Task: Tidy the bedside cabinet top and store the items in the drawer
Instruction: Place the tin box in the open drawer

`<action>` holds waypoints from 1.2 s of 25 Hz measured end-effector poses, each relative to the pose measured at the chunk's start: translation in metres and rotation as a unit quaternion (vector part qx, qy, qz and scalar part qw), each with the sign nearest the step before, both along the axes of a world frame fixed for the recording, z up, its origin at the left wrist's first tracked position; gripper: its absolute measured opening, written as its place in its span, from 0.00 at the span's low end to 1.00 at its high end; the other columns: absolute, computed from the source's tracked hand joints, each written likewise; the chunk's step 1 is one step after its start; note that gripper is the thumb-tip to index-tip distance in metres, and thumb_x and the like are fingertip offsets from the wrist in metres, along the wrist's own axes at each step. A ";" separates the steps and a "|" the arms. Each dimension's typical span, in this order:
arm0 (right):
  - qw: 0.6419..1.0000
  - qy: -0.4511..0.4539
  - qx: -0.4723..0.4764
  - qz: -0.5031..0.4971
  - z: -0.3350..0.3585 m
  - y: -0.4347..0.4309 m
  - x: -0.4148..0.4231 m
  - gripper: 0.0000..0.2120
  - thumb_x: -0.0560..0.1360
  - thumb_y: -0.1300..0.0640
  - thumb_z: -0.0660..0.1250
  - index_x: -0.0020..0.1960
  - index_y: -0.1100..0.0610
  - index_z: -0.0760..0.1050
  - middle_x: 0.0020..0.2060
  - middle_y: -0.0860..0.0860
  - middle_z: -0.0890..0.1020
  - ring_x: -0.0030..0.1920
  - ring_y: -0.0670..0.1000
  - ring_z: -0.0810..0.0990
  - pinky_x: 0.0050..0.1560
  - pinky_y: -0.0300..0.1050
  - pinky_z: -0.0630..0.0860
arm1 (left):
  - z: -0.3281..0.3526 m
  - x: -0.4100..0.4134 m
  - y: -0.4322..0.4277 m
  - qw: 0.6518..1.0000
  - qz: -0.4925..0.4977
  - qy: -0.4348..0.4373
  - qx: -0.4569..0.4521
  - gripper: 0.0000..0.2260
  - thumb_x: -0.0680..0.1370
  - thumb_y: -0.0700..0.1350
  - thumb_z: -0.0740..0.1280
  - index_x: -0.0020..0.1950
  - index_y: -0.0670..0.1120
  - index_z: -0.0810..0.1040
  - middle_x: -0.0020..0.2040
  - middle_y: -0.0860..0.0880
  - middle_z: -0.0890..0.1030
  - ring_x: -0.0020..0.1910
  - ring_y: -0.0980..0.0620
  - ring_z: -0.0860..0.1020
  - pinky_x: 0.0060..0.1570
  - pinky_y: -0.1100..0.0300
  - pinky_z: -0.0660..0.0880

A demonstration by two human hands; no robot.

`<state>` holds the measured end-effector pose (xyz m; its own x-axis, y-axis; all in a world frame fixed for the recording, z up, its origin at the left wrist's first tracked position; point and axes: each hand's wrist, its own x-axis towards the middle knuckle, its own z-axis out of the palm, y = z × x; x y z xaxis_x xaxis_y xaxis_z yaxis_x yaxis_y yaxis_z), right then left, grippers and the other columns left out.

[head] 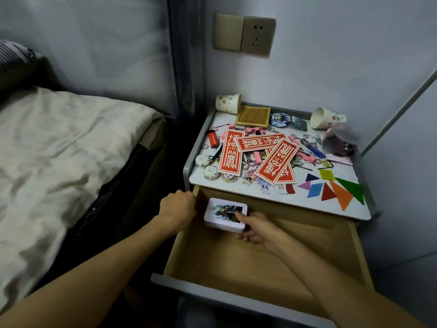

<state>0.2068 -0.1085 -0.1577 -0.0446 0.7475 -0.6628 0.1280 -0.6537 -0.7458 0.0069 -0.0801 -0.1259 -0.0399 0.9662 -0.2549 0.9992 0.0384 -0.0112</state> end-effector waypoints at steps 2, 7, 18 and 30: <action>0.999 -0.029 0.012 0.011 -0.007 0.009 -0.007 0.10 0.79 0.50 0.65 0.48 0.56 0.73 0.39 0.55 0.78 0.30 0.49 0.76 0.26 0.36 0.65 | -0.003 -0.002 0.002 1.000 -0.012 0.008 0.010 0.07 0.81 0.46 0.62 0.53 0.45 0.77 0.49 0.46 0.80 0.46 0.47 0.80 0.38 0.57 0.71; 0.996 -0.085 0.025 0.029 -0.026 0.019 -0.024 0.13 0.79 0.50 0.65 0.40 0.55 0.71 0.28 0.51 0.72 0.27 0.46 0.68 0.24 0.34 0.63 | -0.004 -0.006 0.007 1.000 -0.020 0.006 0.007 0.06 0.81 0.44 0.61 0.50 0.44 0.76 0.49 0.45 0.80 0.47 0.45 0.80 0.37 0.56 0.71; 0.988 -0.121 0.097 -0.028 -0.047 0.020 -0.032 0.10 0.75 0.54 0.71 0.41 0.59 0.76 0.27 0.50 0.75 0.25 0.46 0.72 0.22 0.33 0.67 | -0.020 -0.009 0.010 0.998 -0.046 0.011 0.036 0.09 0.81 0.45 0.60 0.54 0.43 0.77 0.52 0.43 0.80 0.49 0.42 0.80 0.38 0.54 0.70; 0.946 -0.273 0.136 0.106 -0.015 0.011 -0.016 0.09 0.76 0.54 0.70 0.49 0.60 0.76 0.47 0.59 0.83 0.43 0.54 0.83 0.43 0.48 0.80 | 0.005 -0.010 0.001 0.992 -0.075 0.091 0.048 0.08 0.81 0.48 0.60 0.53 0.47 0.76 0.45 0.48 0.77 0.44 0.48 0.79 0.37 0.56 0.68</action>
